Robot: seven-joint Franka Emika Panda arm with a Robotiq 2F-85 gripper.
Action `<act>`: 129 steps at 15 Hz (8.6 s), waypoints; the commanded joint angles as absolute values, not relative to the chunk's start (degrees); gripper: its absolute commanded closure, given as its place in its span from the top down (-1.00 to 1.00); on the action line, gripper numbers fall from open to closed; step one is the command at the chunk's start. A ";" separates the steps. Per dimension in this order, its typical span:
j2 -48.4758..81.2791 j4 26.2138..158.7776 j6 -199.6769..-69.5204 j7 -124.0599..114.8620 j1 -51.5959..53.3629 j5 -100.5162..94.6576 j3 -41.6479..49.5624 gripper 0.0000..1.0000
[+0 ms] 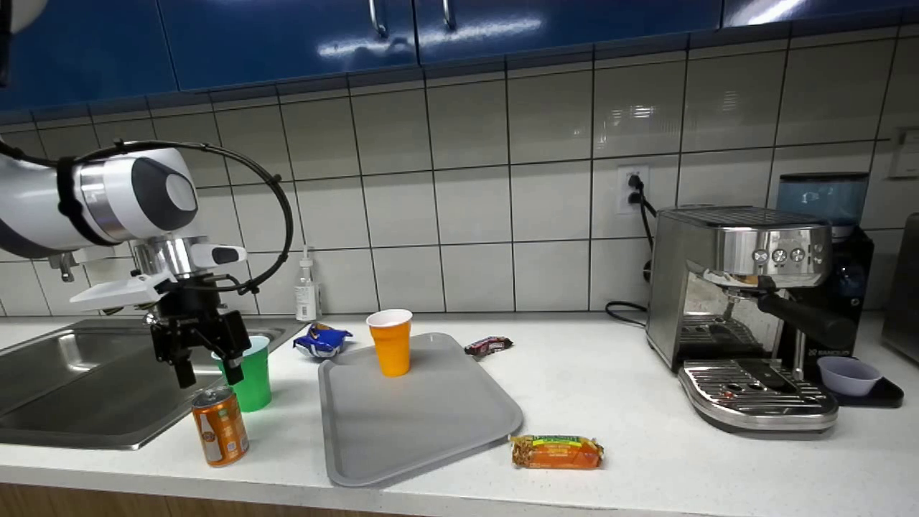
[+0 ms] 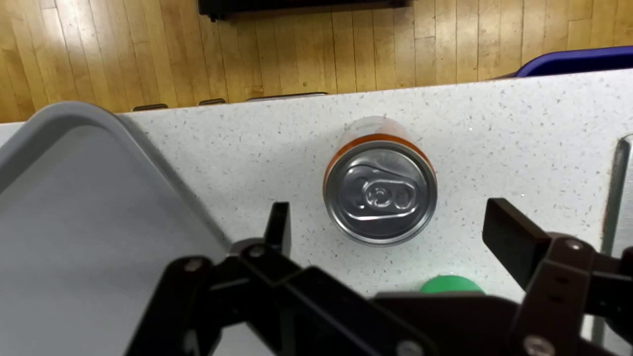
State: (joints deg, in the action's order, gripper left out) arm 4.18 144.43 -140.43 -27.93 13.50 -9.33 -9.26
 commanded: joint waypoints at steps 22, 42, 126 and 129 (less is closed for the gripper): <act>11.50 140.36 -139.32 -27.99 14.12 -8.83 -8.05 -0.20; 8.95 135.05 -138.70 -42.64 13.86 -19.05 -3.33 -0.20; 23.36 127.04 -151.79 -37.93 -11.39 -0.05 20.20 1.00; 26.43 124.81 -151.35 -37.84 -11.78 3.23 19.83 1.00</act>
State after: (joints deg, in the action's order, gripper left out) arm 22.94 128.33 -151.74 -39.10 -10.63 -0.08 20.66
